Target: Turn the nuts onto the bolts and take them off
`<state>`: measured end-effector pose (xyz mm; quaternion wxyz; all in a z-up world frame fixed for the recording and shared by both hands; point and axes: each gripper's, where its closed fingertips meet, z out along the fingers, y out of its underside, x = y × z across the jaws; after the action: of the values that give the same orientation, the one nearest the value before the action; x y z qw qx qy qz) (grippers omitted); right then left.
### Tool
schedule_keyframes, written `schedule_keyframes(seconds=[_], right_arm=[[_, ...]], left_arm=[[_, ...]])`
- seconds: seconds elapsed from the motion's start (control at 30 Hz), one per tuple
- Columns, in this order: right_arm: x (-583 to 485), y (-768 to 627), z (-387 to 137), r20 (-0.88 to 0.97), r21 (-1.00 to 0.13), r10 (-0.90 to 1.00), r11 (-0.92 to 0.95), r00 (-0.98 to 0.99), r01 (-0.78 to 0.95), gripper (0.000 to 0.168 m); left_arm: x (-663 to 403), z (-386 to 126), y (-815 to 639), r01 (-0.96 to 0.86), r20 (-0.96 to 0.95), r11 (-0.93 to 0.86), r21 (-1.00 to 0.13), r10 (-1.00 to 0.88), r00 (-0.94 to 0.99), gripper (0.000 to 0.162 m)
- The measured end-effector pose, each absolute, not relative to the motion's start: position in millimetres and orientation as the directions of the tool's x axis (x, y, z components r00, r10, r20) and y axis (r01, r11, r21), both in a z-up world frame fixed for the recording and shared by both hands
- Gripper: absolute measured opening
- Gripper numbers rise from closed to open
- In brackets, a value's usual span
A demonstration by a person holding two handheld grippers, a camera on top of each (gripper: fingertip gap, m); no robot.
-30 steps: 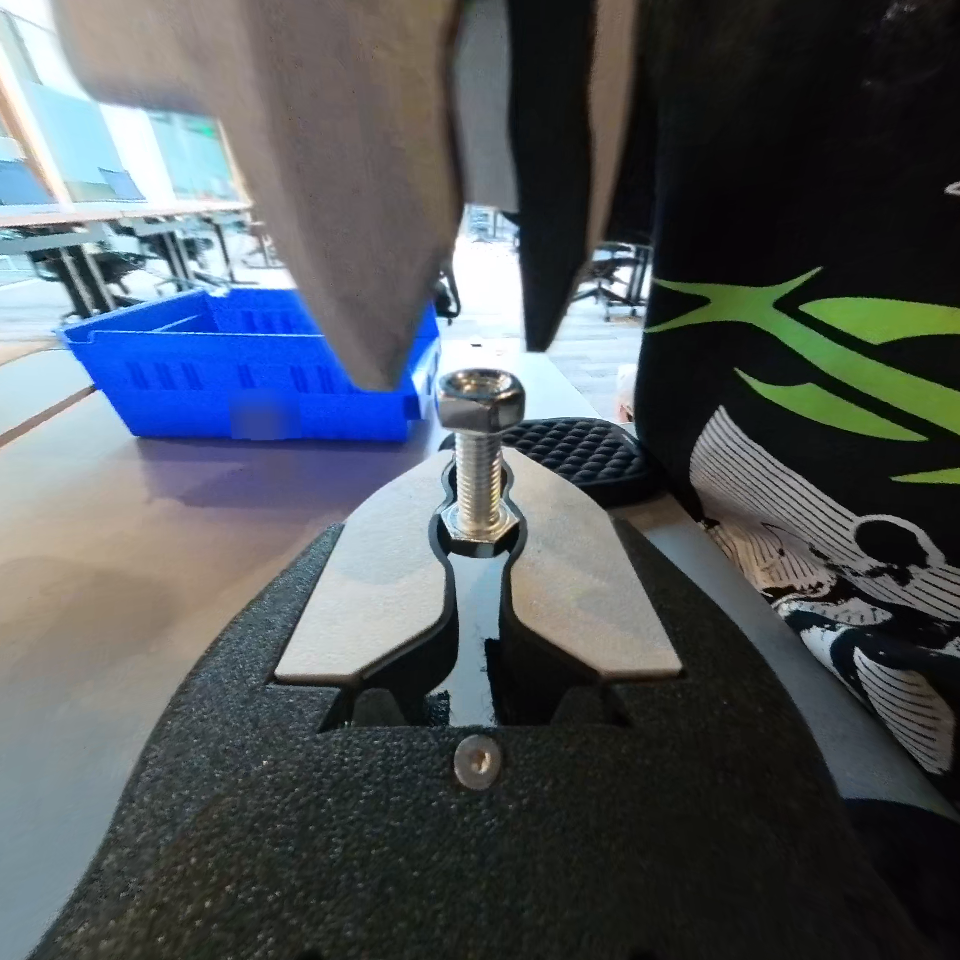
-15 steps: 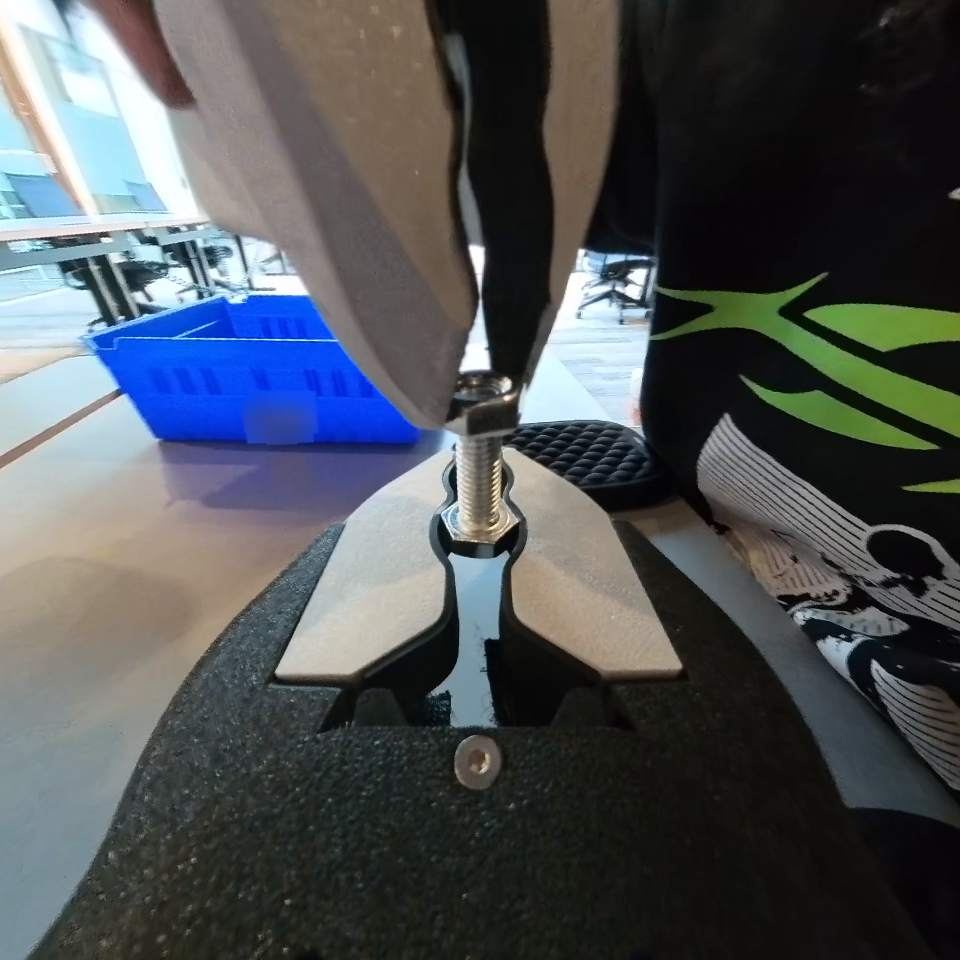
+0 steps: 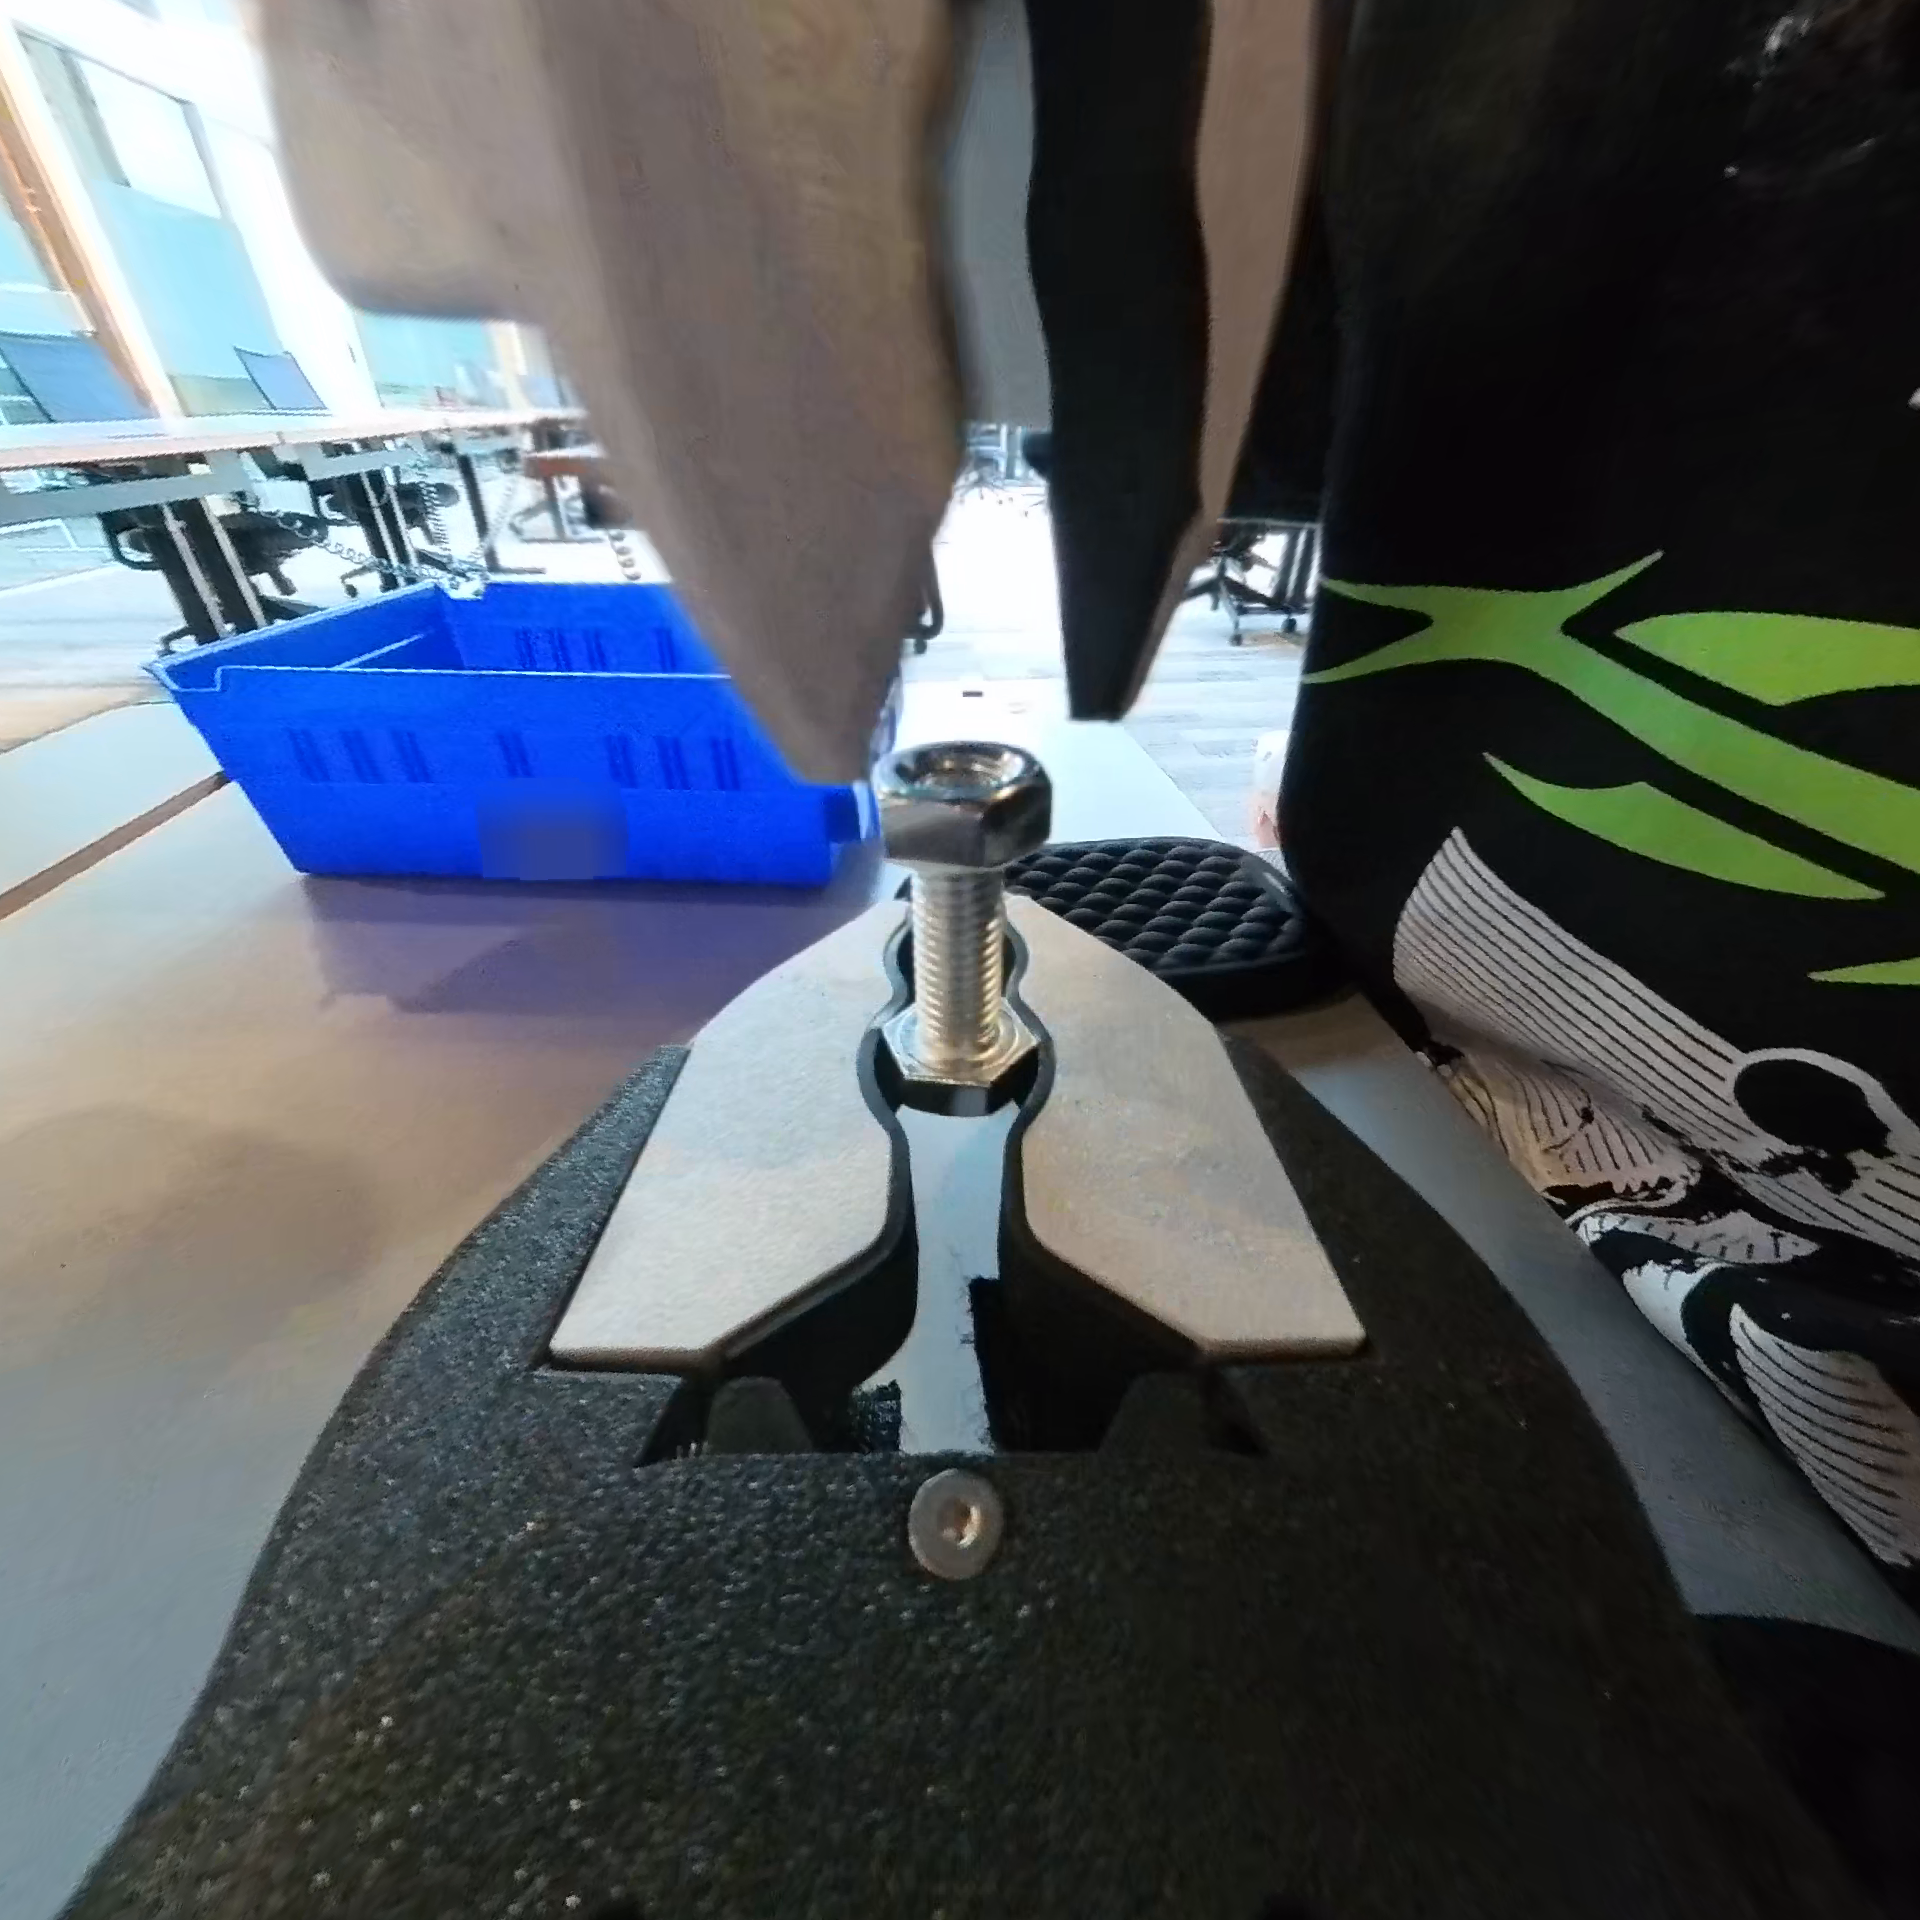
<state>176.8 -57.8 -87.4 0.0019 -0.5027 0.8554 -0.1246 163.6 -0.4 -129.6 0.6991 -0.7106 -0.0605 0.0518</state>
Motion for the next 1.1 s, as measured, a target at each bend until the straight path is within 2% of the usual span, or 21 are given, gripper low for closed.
schedule_keyframes(seconds=[0.03,0.1,0.17,0.23,0.33,0.47,0.57,0.63,0.7,0.83,0.97,1.03,1.1], right_arm=[[176.9,-55.7,-88.6,0.137,-0.185,-0.906,0.375,-0.401,-0.909,0.033],[178.0,-54.1,-91.4,0.128,-0.148,-0.948,0.273,-0.292,-0.951,0.03],[178.6,-58.1,-92.6,0.102,-0.149,-0.952,0.273,-0.289,-0.95,0.029],[177.6,-58.8,-94.0,0.073,-0.152,-0.954,0.277,-0.29,-0.949,0.017],[177.5,-59.9,-93.8,0.078,-0.174,-0.945,0.301,-0.318,-0.938,0.017],[174.1,-63.4,-93.4,0.072,-0.203,-0.823,0.541,-0.563,-0.816,0.017],[169.9,-66.2,-94.0,0.044,-0.228,-0.552,0.806,-0.833,-0.546,0.017],[169.5,-63.9,-94.8,0.022,-0.24,-0.438,0.87,-0.899,-0.43,0.017],[170.3,-62.0,-95.4,0.023,-0.244,-0.435,0.871,-0.9,-0.427,0.021],[176.5,-65.7,-91.0,0.036,-0.262,-0.574,0.784,-0.818,-0.562,0.037],[170.0,-60.1,-86.7,0.136,-0.159,-0.848,0.492,-0.513,-0.856,0.034],[170.0,-54.5,-89.4,0.126,-0.118,-0.924,0.348,-0.362,-0.93,0.031],[171.9,-52.8,-92.6,0.089,-0.117,-0.946,0.302,-0.313,-0.946,0.028]], left_arm=[[164.0,-129.6,-0.2,0.013,0.01,-0.015,-1.0,0.156,0.988,0.012],[164.6,-129.6,0.0,0.013,0.01,-0.015,-1.0,0.151,0.989,0.012],[165.2,-129.4,0.1,0.012,0.009,-0.015,-1.0,0.147,0.989,0.012],[165.6,-129.6,0.4,0.013,0.011,-0.015,-1.0,0.144,0.99,0.012],[164.9,-129.1,-0.3,0.014,0.012,-0.011,-1.0,0.148,0.989,0.012],[160.6,-128.5,-2.8,0.013,0.012,-0.007,-1.0,0.18,0.984,0.012],[156.1,-128.9,-4.9,0.017,0.015,-0.009,-1.0,0.212,0.977,0.012],[156.3,-129.9,-3.9,0.017,0.013,-0.016,-1.0,0.212,0.977,0.012],[157.7,-130.8,-2.2,0.017,0.012,-0.021,-1.0,0.204,0.979,0.012],[159.6,-128.7,-2.5,0.019,0.017,-0.007,-1.0,0.188,0.982,0.012],[162.2,-128.8,-0.8,0.017,0.015,-0.009,-1.0,0.172,0.985,0.012],[162.9,-129.0,-0.4,0.017,0.014,-0.011,-1.0,0.167,0.986,0.012],[163.5,-128.8,-0.4,0.016,0.014,-0.011,-1.0,0.163,0.987,0.012]])
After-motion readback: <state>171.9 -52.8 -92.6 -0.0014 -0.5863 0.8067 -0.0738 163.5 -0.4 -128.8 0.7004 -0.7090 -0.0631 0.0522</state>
